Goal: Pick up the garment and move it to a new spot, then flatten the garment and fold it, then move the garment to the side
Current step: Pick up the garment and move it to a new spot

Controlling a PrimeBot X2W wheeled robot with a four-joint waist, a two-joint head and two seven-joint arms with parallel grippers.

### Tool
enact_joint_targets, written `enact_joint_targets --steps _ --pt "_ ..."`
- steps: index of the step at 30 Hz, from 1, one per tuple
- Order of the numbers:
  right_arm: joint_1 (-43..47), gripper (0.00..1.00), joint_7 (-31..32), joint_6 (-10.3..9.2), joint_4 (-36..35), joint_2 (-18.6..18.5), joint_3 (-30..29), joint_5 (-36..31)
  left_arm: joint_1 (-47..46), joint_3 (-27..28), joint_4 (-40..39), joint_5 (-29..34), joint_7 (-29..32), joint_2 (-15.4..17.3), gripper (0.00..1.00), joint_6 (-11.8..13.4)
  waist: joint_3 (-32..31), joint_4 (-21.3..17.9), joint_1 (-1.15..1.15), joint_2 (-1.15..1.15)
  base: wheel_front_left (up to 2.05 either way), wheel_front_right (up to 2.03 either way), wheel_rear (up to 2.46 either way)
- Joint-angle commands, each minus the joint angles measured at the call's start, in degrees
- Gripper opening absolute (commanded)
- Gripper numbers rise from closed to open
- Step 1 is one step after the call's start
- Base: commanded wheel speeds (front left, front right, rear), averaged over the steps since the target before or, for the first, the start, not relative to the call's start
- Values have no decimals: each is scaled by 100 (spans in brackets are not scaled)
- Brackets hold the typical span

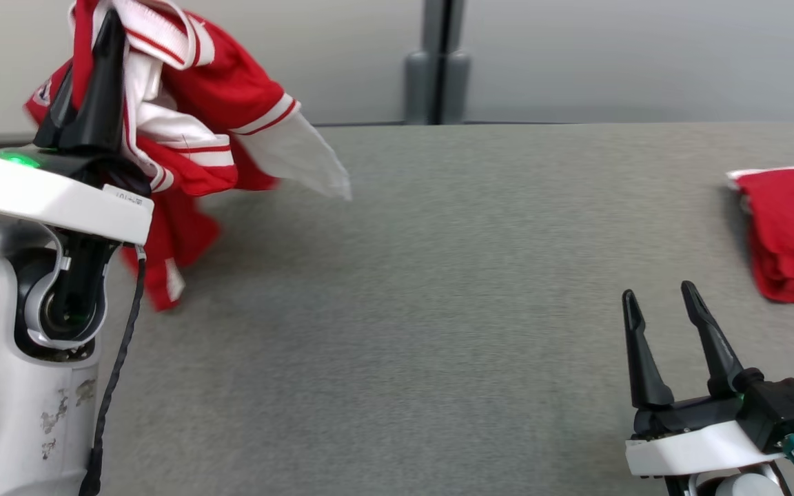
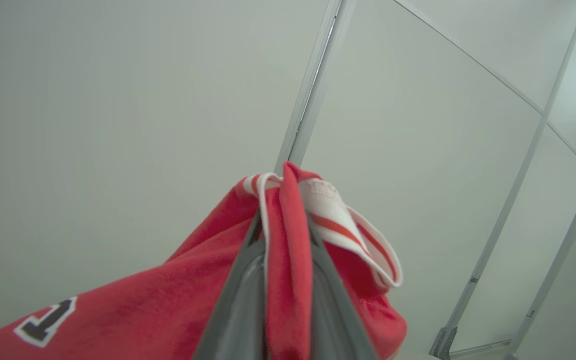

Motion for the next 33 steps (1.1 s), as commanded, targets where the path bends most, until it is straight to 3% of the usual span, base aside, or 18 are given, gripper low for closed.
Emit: enact_joint_targets --steps 1,9,15,22,33 --pt "30 100 -6 -13 -10 2 -10 -10 -61 2 -150 -46 72 15 0 74 -376 -671 0 0 0 0 0" --pt "-27 100 -7 -13 -53 55 -32 27 -502 -355 -795 -241 596 -308 0 328 -274 -1709 0 0 0 0 0" --pt "-115 100 -6 -13 -132 58 -80 261 -722 -681 -782 -198 766 -512 0 402 -26 -2208 0 0 0 0 0" --pt "-125 100 -6 -13 -189 58 -33 476 -158 -982 -121 -143 867 -562 0 440 433 -2390 0 0 0 0 0" --pt "-281 100 -6 -13 -255 59 -132 475 1078 -1512 1764 246 123 -561 0 55 964 -2226 0 0 0 0 0"
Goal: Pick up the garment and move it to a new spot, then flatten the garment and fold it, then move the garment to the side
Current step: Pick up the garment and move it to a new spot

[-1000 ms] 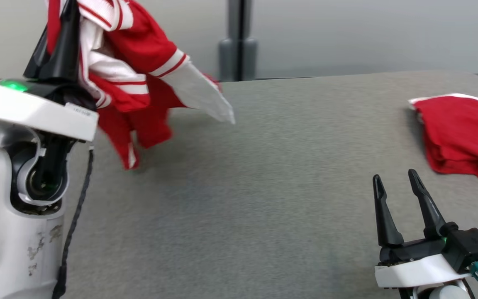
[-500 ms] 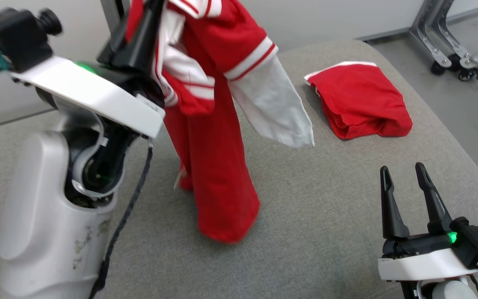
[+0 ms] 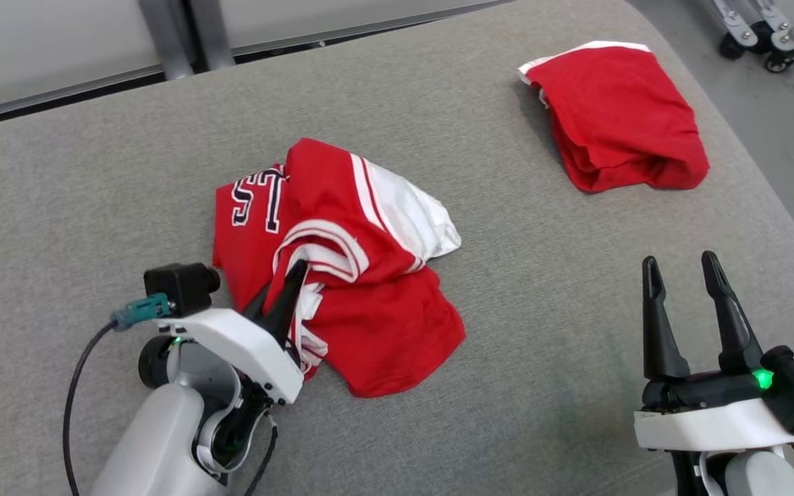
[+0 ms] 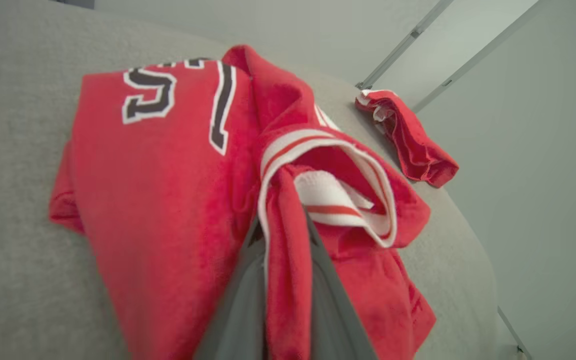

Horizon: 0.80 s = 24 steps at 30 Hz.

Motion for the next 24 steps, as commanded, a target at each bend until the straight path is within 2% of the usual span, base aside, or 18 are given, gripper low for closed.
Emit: enact_joint_targets --steps 1,3,4,5,6,11,15,17,19,24 --pt "-73 100 -6 -13 4 -5 15 -30 16 -10 134 29 -161 -30 0 -62 29 107 0 0 0 0 0" --pt "-84 100 -6 -13 19 -5 43 -62 10 -71 358 176 -450 -59 0 -94 -19 206 0 0 0 0 0" --pt "-73 100 -6 -13 19 -7 49 -63 -27 -106 436 309 -646 -41 12 -83 -59 266 0 0 0 0 0" --pt "-46 100 -6 -13 28 -6 60 -84 -57 -144 517 454 -859 -25 73 -38 -119 341 0 0 0 0 0" --pt "-11 100 -6 -12 43 -6 110 -102 -70 -155 576 595 -1101 -20 100 12 -181 406 0 0 0 0 0" --pt "145 100 -6 -13 167 -7 315 -219 106 -241 872 1172 -2025 -54 100 338 -630 834 0 0 0 0 0" --pt "294 100 -6 -13 277 -8 487 -263 459 56 846 1180 -2226 -198 100 494 -1018 1242 0 0 0 0 0" --pt "375 100 -6 -13 318 -8 562 -275 677 297 543 1288 -2235 -260 100 547 -1199 1458 0 0 0 0 0" --pt "495 100 -6 -13 383 -9 641 -288 1259 714 -42 1522 -2233 -375 100 472 -1438 1764 0 0 0 0 0" --pt "629 100 -6 -13 465 -9 698 -205 2075 1268 -922 2163 -2229 -466 100 437 -1726 2154 0 0 0 0 0"
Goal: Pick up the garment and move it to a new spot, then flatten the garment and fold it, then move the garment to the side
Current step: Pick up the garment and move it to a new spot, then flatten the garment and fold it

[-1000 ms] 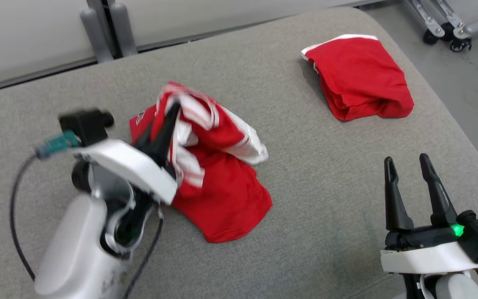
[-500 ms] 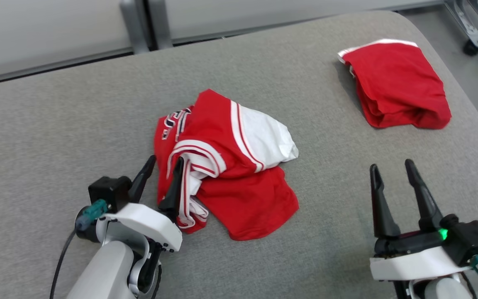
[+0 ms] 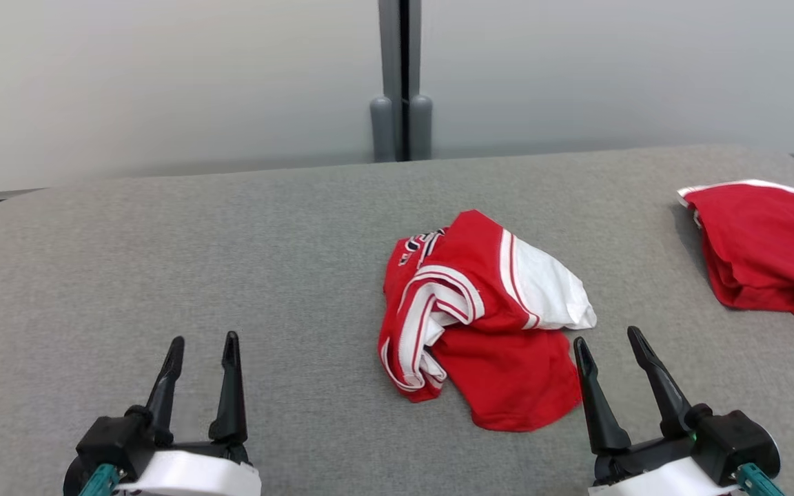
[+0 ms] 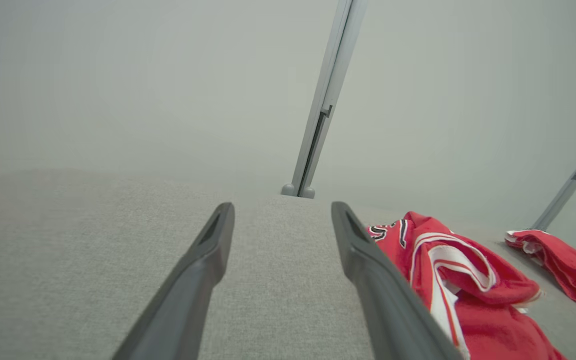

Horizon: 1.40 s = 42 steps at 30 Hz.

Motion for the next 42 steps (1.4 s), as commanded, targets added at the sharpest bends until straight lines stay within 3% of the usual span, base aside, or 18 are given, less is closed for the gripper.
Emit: enact_joint_targets --steps 1,3,14,42 --pt "105 100 -6 -13 34 -13 -7 44 254 139 -236 226 -4 -5 100 6 -377 427 0 0 0 0 0" --pt "153 100 -7 -13 54 -13 33 19 543 213 -485 480 -2 -17 100 34 -467 530 0 0 0 0 0" --pt "556 100 -6 -13 107 -14 -41 -111 1697 28 -1139 506 -4 -13 100 538 -852 718 0 0 0 0 0" --pt "622 100 -6 -13 101 -13 -101 -144 1719 -112 -1236 1013 -4 -14 100 746 -912 583 0 0 0 0 0"
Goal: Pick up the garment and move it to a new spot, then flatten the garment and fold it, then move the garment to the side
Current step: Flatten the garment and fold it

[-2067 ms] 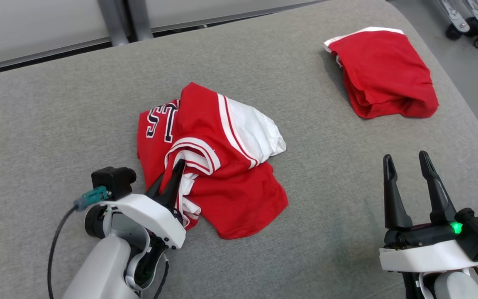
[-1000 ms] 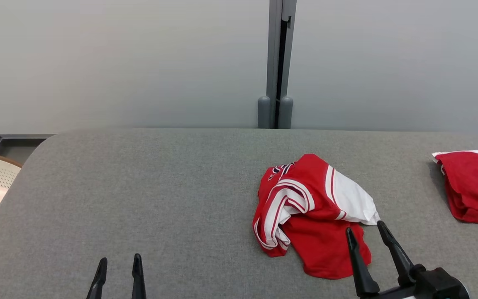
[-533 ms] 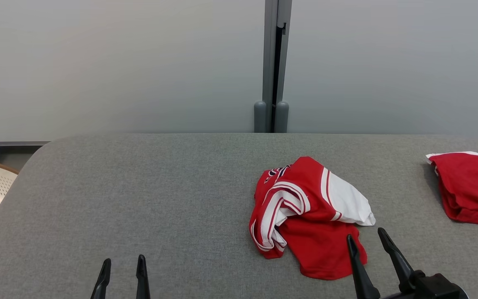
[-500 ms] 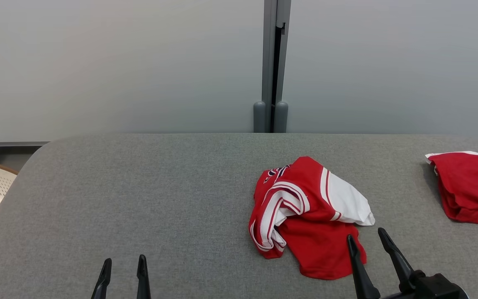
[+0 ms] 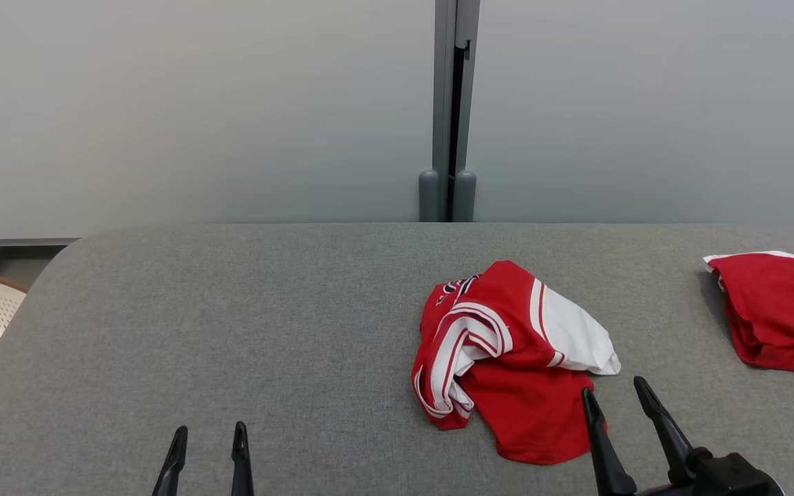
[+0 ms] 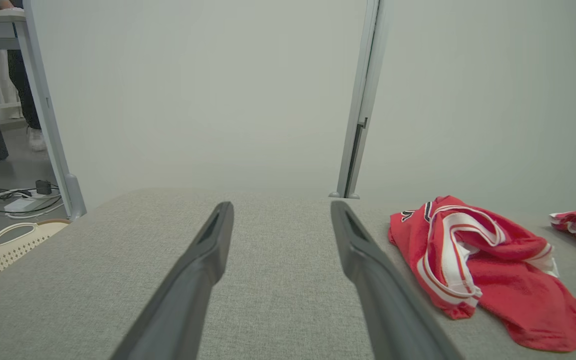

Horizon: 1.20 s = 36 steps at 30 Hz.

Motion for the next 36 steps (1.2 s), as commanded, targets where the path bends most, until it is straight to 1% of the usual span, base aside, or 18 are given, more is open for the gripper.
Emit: enact_joint_targets --steps 1,21,27,30,32,33,36 --pt "21 100 -6 -13 -16 -12 -13 9 9 5 -23 42 0 18 100 15 -1 3 0 0 0 0 0" --pt "13 100 -6 -13 22 -12 11 1 0 -55 53 112 0 18 100 49 -17 -42 0 0 0 0 0" --pt "-9 100 -6 -13 13 -12 30 6 -18 -102 108 133 0 18 100 -15 24 -73 0 0 0 0 0" --pt "-27 100 -6 -13 -3 -12 11 -2 -32 -147 169 70 0 18 100 -87 68 -109 0 0 0 0 0" --pt "-51 100 -6 -13 -19 -12 -1 -14 -100 -253 193 56 0 16 100 -186 119 -141 0 0 0 0 0" --pt "-73 100 -6 -13 -33 -12 -13 -23 -141 -347 199 -9 0 15 100 -257 155 -157 0 0 0 0 0" --pt "-169 100 -6 -13 -71 -13 -93 -100 -356 -761 347 -91 0 15 100 -603 304 -224 0 0 0 0 0"
